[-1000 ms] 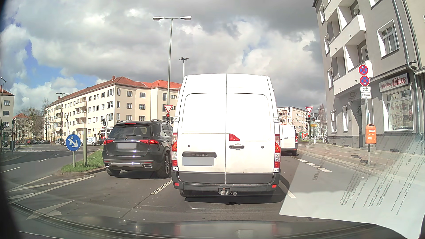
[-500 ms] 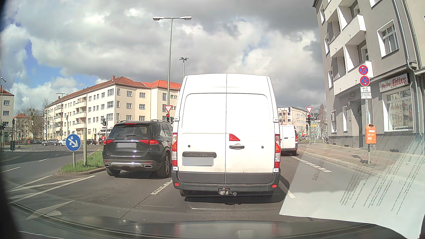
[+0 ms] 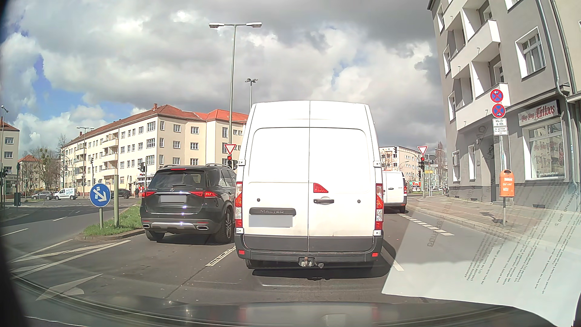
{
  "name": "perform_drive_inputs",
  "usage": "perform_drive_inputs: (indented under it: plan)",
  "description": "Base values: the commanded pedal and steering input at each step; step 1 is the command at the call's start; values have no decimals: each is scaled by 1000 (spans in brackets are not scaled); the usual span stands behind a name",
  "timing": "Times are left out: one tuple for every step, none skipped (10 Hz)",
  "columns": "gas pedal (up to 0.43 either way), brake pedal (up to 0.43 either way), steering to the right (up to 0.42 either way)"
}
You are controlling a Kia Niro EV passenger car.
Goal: Follow the waypoints while adhering to traffic rules and regulations
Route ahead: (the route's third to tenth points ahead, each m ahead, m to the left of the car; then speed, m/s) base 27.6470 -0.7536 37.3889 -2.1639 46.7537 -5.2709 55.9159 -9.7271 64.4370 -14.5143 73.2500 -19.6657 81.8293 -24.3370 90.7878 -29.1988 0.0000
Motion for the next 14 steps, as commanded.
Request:
perform_drive_inputs:
  plan:
    - [0, 390, -9]
    - [0, 390, -9]
    - [0, 390, -9]
    - [0, 390, -9]
    - [0, 390, -9]
    - [0, 390, -9]
    - [0, 390, -9]
    - [0, 390, -9]
    - [0, 390, -9]
    - [0, 390, -9]
    - [0, 390, -9]
    - [0, 390, -9]
    - [0, 390, -9]
    - [0, 390, -9]
